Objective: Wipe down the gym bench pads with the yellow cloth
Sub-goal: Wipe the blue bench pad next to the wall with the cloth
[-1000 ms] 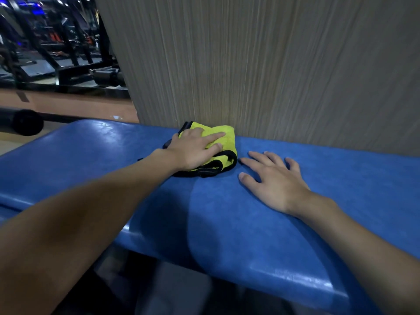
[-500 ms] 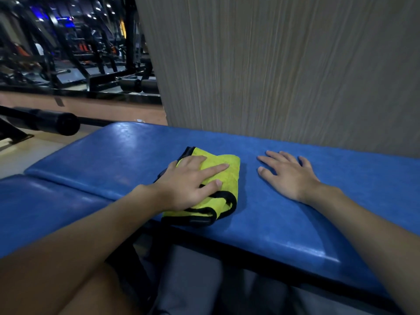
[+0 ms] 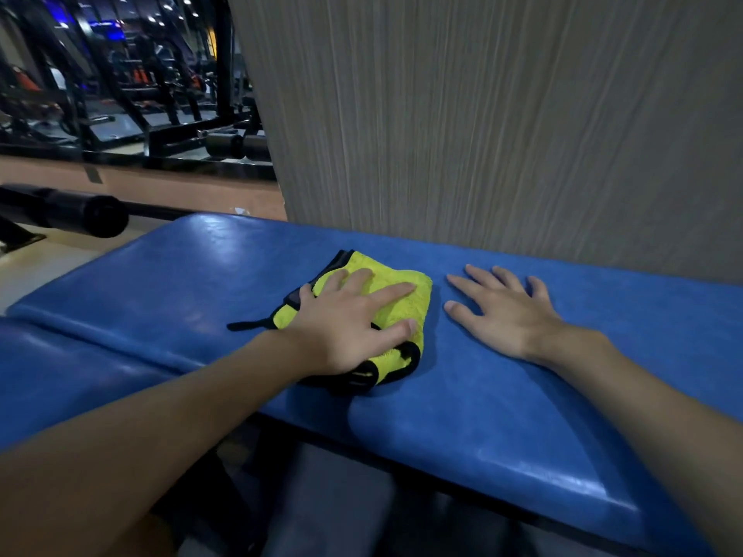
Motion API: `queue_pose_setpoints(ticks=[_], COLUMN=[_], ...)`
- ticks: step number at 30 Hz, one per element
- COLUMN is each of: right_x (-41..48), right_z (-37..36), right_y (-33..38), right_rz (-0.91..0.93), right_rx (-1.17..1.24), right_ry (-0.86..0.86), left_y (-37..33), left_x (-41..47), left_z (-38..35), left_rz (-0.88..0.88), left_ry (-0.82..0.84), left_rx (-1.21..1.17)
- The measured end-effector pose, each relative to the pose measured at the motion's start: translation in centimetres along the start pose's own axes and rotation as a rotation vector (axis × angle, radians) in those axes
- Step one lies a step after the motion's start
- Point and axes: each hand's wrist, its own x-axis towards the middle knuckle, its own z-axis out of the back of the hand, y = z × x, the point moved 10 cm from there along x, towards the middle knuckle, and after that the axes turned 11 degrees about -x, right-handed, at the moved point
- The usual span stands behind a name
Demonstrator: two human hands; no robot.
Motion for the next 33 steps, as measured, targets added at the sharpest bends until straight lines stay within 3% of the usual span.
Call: queue_pose_setpoints(ticks=[10,15,21,33], right_x=[0.2,0.1,-0.1,-0.6], right_z=[-0.2,-0.1,0.0,0.5], right_y=[-0.2,-0.3,-0.4,-0.4], right_rz=[0.015,0.015,0.016,-0.002], right_rx=[0.022,0.052,0.076,0.095], right_ry=[-0.050,-0.058,-0.068,-0.056], left_y=[0.0,-0.2,-0.1,1.1], left_x=[12.6,14.7,11.4,-3.1], left_z=[0.6,0.9,0.5,0.4], left_rz=[-0.026,0.005,0.002,-0.060], left_ry=[-0.012,-0.042,-0.019,0.020], left_rx=[-0.010,-0.002,0.004,-0.007])
